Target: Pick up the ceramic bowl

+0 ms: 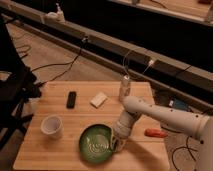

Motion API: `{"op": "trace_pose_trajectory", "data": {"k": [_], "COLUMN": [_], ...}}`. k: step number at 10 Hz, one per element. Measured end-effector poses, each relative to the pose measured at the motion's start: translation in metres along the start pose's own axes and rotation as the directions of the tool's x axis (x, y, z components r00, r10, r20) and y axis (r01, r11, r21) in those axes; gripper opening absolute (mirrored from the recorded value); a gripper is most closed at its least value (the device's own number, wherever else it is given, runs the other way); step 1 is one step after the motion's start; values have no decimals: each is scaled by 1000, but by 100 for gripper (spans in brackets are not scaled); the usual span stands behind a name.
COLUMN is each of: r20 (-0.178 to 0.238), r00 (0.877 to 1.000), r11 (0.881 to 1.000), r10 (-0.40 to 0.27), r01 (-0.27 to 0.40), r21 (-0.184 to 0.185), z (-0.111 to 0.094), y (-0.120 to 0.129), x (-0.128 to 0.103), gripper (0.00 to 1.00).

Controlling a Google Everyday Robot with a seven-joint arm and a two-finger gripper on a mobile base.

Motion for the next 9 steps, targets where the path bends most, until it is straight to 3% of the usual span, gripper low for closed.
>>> {"op": "trace_pose_trajectory", "data": {"k": [1, 5, 8, 9], "r20": [-6, -79, -171, -170], "r00": [1000, 996, 982, 982], "r11": [1000, 992, 982, 982], "r10": [-2, -42, -83, -83], "r01": [2, 51, 110, 110], "r21": [30, 113, 155, 154], "z": [-14, -68, -106, -104], "y": [-5, -22, -32, -32], "x": [-3, -15, -23, -23], "gripper": [0, 0, 0, 0]}}
